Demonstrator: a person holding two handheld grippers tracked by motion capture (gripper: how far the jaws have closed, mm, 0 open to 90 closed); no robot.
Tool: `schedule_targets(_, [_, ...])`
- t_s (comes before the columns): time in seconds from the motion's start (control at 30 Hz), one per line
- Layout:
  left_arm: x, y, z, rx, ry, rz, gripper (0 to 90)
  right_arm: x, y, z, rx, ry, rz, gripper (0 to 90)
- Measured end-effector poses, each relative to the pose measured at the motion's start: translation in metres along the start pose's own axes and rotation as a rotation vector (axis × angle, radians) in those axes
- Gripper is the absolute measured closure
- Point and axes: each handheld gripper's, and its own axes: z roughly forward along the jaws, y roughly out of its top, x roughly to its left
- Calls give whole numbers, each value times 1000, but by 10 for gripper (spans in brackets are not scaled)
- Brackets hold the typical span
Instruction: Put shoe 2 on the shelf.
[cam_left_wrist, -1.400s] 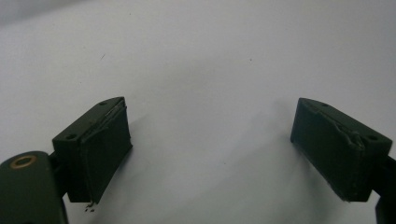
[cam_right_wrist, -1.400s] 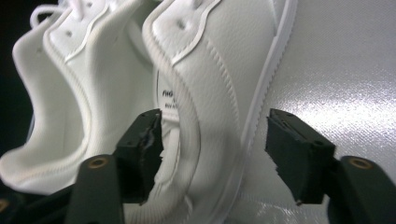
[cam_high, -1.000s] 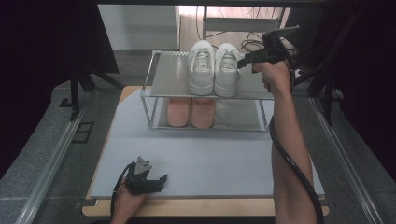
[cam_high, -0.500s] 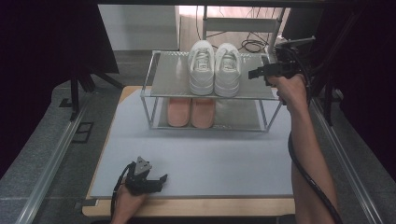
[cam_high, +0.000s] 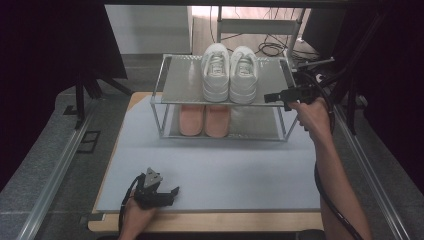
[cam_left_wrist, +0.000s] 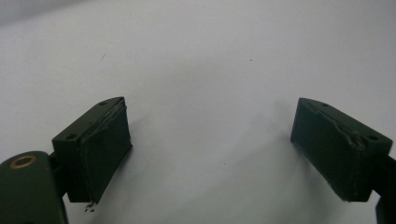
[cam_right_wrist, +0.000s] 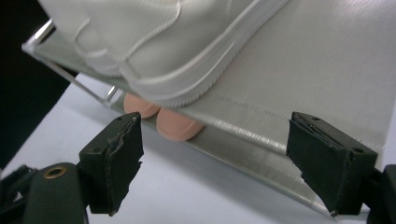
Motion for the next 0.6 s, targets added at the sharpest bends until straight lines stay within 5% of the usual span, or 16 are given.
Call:
schedule_targets(0.37, [0, 0, 0, -3, 0, -3, 112, 6, -41, 3, -2, -2, -103, 125])
schedule_targets(0.6, [0, 0, 0, -3, 3, -2, 112, 1, -68, 5, -6, -2, -106, 70])
